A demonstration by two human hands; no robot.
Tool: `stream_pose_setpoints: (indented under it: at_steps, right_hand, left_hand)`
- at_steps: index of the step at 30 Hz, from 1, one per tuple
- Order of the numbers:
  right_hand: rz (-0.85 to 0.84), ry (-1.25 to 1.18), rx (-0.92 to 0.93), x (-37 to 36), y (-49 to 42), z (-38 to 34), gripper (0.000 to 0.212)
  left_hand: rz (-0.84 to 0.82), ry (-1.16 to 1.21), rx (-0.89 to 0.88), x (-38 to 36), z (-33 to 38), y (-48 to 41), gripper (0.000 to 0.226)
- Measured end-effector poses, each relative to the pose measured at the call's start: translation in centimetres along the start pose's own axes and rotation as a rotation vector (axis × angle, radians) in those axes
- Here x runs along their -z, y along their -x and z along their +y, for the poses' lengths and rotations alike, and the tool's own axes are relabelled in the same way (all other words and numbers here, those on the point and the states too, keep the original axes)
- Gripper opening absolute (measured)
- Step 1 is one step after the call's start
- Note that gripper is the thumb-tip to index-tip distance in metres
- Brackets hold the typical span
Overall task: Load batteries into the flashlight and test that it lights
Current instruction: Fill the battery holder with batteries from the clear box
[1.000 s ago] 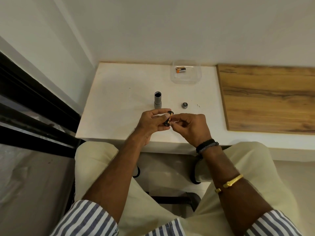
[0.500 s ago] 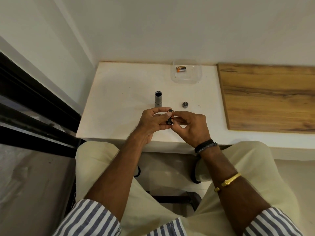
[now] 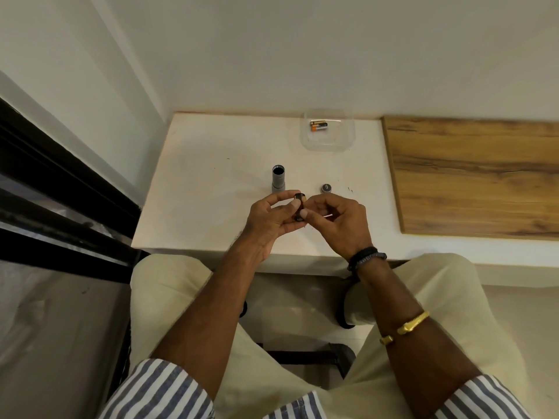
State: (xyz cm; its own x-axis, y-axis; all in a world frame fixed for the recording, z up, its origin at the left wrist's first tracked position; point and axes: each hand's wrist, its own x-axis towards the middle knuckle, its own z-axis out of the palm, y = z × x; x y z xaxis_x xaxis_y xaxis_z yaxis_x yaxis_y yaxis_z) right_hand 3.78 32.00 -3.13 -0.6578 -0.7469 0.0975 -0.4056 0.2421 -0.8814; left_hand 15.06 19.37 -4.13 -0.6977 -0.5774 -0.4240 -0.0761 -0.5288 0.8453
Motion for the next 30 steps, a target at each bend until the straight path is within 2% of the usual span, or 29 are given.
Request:
stream_pose_setpoints:
  at_steps: [4, 8, 11, 13, 17, 22, 30]
  right_hand:
    - [0.118, -0.179, -0.2, 0.0, -0.2, 0.5, 0.011]
    - [0.303, -0.328, -0.41, 0.1, -1.4, 1.2, 0.015]
    - [0.422, -0.296, -0.534, 0.6, -3.1, 2.5, 0.015]
    - [0.429, -0.212, -0.587, 0.8, -4.0, 3.7, 0.013]
    - [0.382, 0.039, -0.596, 0.5, -5.3, 5.1, 0.017]
    - [0.37, 0.228, -0.542, -0.3, -6.3, 5.7, 0.017]
    - [0.289, 0.295, -0.459, -1.0, -6.5, 6.1, 0.02]
  left_hand:
    - [0.034, 0.01, -0.032, -0.1, -0.4, -0.4, 0.028]
    - [0.017, 0.112, 0.045, -0.3, -0.6, -0.9, 0.032]
    - [0.005, 0.148, 0.036, -0.5, -0.8, -1.2, 0.037]
    - [0.008, 0.191, 0.028, -0.7, -1.0, -1.4, 0.033]
    - [-0.062, 0.324, 0.057, -0.9, -1.2, -1.7, 0.037]
    - [-0.15, 0.432, 0.104, -1.1, -1.2, -1.8, 0.036]
    - [-0.274, 0.551, 0.14, -0.6, -1.5, -1.7, 0.042]
